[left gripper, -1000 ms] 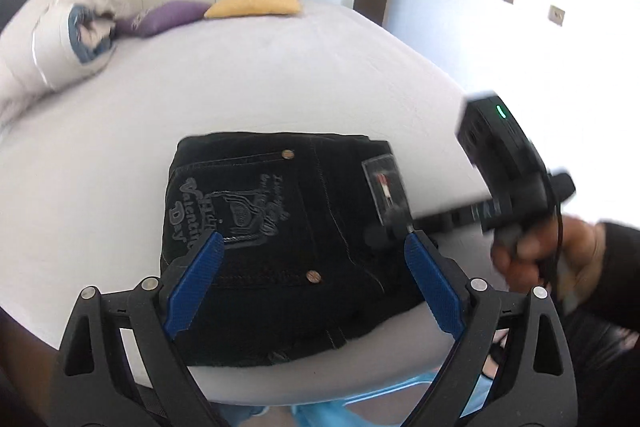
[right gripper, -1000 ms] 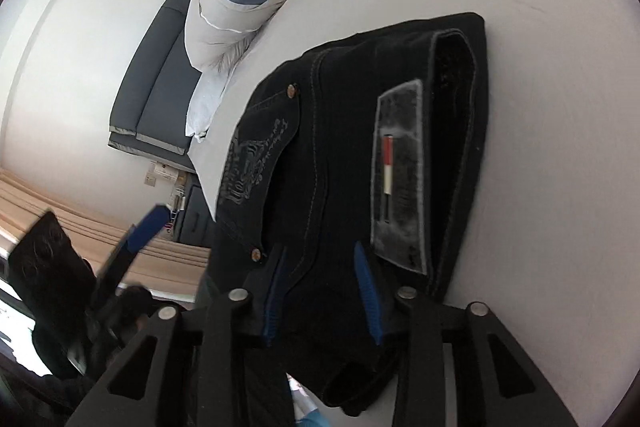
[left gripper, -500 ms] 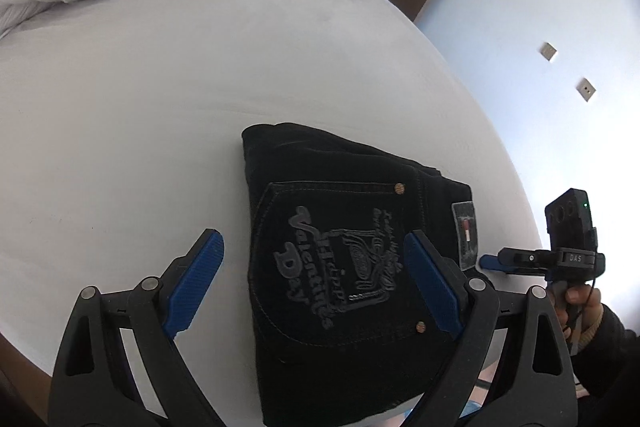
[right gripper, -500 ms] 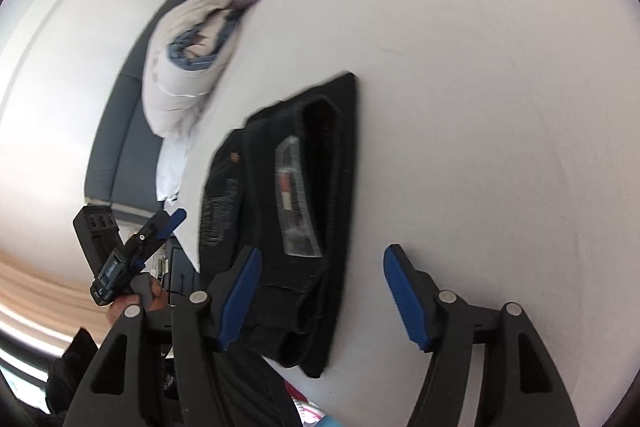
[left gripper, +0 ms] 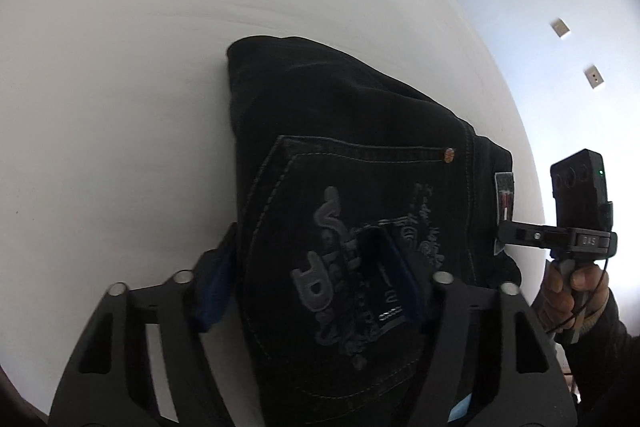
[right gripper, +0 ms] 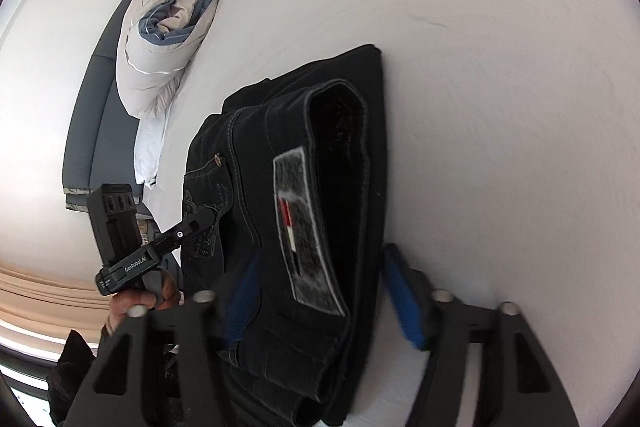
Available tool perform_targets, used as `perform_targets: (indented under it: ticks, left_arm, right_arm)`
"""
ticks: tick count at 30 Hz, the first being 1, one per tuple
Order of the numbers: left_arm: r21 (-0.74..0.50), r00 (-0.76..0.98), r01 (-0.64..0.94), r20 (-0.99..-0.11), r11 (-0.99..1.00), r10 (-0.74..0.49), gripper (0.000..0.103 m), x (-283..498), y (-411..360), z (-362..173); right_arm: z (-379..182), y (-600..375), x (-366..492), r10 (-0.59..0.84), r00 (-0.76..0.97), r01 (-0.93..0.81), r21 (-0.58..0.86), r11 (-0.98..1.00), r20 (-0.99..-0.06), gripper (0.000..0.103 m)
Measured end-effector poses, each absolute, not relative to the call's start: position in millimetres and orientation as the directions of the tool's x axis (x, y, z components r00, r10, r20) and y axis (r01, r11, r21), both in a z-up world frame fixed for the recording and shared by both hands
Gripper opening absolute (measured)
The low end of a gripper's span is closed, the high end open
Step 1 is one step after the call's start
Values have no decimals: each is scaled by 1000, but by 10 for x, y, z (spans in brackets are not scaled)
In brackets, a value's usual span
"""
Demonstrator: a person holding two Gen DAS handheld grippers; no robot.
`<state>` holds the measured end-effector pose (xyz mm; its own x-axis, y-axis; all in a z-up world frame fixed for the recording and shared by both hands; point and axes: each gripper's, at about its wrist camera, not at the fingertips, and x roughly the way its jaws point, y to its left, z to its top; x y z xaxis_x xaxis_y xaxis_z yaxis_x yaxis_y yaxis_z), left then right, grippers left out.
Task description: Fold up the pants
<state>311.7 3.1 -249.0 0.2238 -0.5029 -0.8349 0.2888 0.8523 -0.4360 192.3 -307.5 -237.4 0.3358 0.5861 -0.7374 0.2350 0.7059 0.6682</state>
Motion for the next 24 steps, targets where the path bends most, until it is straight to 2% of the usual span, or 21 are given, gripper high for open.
perform_targets:
  ticks: [3, 8, 13, 20, 24]
  left_arm:
    - [-405, 236, 295, -847, 865, -477, 55, 3105, -21, -2515]
    - [-397, 273, 278, -841, 875, -468, 35, 2991, -27, -2445]
    - [-321, 313, 305, -855, 897, -413, 22, 2893, -165, -2311]
    - [-312, 384, 349, -813, 884, -438, 20, 2883, -361, -1862]
    - [-307, 410, 380, -790, 872, -457, 20, 3131, -618, -1682]
  right_arm:
    - [-2431, -3053, 1966, 582, 329, 249, 663, 706, -743, 35]
    - [-2318, -2942, 1931, 521, 349, 185, 602, 777, -779, 26]
    - [-2042, -2754, 1905, 416, 390, 84, 481, 873, -822, 19]
    - [-1666, -2915, 1886, 404, 469, 28, 470, 882, -786, 18]
    - [-1464, -3236, 2069, 397, 516, 24, 476, 879, -759, 18]
